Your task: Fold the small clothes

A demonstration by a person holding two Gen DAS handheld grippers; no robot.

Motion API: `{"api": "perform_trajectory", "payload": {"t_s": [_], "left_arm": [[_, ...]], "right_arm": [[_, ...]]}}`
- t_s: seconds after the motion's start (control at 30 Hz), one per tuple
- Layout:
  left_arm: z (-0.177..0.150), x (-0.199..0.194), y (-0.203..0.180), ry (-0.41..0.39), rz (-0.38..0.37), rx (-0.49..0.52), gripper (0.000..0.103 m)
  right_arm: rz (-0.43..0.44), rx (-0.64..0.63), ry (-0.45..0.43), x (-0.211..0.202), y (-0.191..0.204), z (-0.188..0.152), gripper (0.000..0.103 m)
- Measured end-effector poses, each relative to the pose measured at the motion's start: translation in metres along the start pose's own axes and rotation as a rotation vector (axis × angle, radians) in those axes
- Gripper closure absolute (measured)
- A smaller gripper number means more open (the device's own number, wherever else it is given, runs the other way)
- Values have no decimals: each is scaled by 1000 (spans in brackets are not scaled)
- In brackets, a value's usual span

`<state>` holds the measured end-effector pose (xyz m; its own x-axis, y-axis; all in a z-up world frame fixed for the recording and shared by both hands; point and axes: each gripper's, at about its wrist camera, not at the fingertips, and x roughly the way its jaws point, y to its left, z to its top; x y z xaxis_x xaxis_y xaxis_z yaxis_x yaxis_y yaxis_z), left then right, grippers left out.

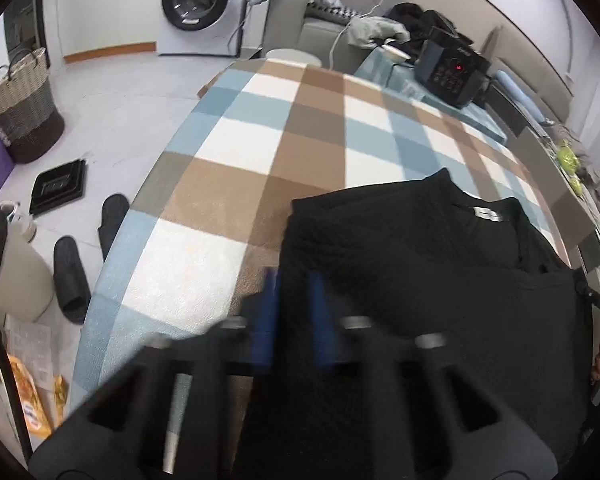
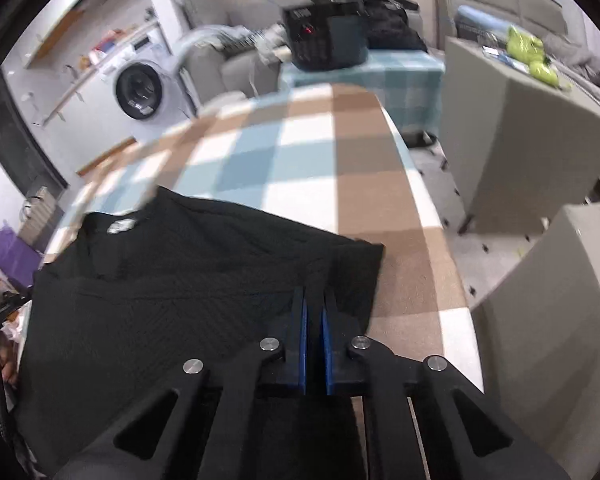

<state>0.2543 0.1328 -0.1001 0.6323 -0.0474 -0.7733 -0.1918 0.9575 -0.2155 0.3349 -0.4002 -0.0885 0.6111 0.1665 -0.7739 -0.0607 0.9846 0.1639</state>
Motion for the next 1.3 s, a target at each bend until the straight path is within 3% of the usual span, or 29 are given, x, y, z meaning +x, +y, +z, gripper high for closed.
{"api": "perform_trajectory", "payload": {"t_s": [0.13,0.23,0.27,0.33,0.37,0.4,0.63,0.73,0.77,0.8,0.83,0.9,1.3], "left_arm": [[-1,-7,-4,-29,-13,29,102],[1,-8,-1,-21,-25,8,102],[2,-4,2,7,-25,-15,98],[2,-1,6,46,-14,-32,76],[2,-2,7,46,-15,-38,59],[1,-3,8,27,-30,-43,49],[10,13,6,50,-29,-32,47],[14,21,10,55,-68,-66,47],[15,21,12,48,-85,-80,52],[15,21,14,39,-115,-97,72],[16,21,15,32,-145,-105,84],[15,18,12,15,-150,-91,96],[26,-23,5,-112,-135,-67,100]], "right_arm": [[2,-27,-64,-20,3,-3,98],[11,-27,-62,-25,2,-2,98],[15,-28,-56,-24,2,-2,98],[13,-28,-43,-23,2,-2,98],[15,-27,-39,-22,2,-2,98],[18,-25,-36,-21,2,-2,98],[20,-20,-27,-18,3,-2,98],[28,-13,-28,-18,1,-2,98],[30,-12,-28,-18,1,-2,98],[31,-13,-29,-18,1,-2,98],[29,-16,-28,-18,1,-2,98],[25,-16,-26,-18,1,-3,98],[17,-3,-106,-28,0,4,98]]}}
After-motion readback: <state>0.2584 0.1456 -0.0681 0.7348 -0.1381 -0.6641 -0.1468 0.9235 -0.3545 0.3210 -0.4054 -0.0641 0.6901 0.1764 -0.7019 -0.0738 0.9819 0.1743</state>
